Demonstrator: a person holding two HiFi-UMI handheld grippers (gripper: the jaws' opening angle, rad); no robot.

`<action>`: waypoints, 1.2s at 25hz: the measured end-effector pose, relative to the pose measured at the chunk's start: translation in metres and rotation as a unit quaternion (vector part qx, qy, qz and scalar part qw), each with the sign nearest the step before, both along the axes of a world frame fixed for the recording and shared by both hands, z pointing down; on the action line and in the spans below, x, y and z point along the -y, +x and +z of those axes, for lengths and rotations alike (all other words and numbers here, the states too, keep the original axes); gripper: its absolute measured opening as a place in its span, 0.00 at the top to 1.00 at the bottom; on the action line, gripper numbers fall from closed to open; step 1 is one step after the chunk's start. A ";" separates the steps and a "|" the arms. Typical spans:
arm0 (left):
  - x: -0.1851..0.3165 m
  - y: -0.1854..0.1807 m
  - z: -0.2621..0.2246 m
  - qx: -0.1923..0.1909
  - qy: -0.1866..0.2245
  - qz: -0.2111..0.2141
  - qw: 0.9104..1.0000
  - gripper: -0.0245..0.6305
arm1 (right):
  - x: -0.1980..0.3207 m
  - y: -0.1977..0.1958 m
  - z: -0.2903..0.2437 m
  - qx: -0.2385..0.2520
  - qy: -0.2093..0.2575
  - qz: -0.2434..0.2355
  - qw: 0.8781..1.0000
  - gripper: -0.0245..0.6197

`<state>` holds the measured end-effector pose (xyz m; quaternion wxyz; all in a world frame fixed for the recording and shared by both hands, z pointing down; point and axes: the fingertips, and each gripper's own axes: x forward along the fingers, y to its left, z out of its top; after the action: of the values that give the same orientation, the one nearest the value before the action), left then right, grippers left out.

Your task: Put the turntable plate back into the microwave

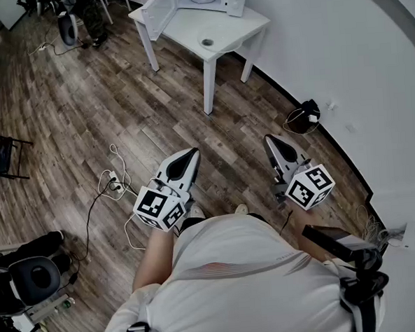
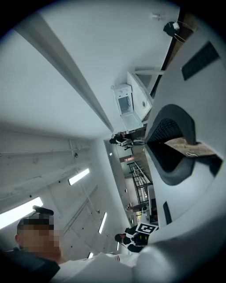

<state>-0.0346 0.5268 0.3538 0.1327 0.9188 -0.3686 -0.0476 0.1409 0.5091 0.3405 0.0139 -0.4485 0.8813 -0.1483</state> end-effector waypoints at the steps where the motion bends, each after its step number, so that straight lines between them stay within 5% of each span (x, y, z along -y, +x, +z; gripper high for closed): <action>1: 0.001 -0.005 0.001 -0.002 0.000 0.000 1.000 0.95 | 0.002 -0.005 0.001 -0.001 0.000 0.001 1.000 0.95; 14: 0.005 -0.088 0.014 -0.019 -0.012 0.005 1.000 0.95 | 0.003 -0.084 0.002 -0.018 0.006 0.015 1.000 0.95; 30: 0.093 -0.086 0.011 0.000 -0.002 -0.010 1.000 0.95 | 0.101 -0.077 0.004 0.005 0.011 0.007 1.000 0.95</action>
<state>-0.1201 0.4341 0.3646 0.1344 0.9146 -0.3782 -0.0487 0.0639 0.4084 0.3448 0.0247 -0.4537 0.8797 -0.1405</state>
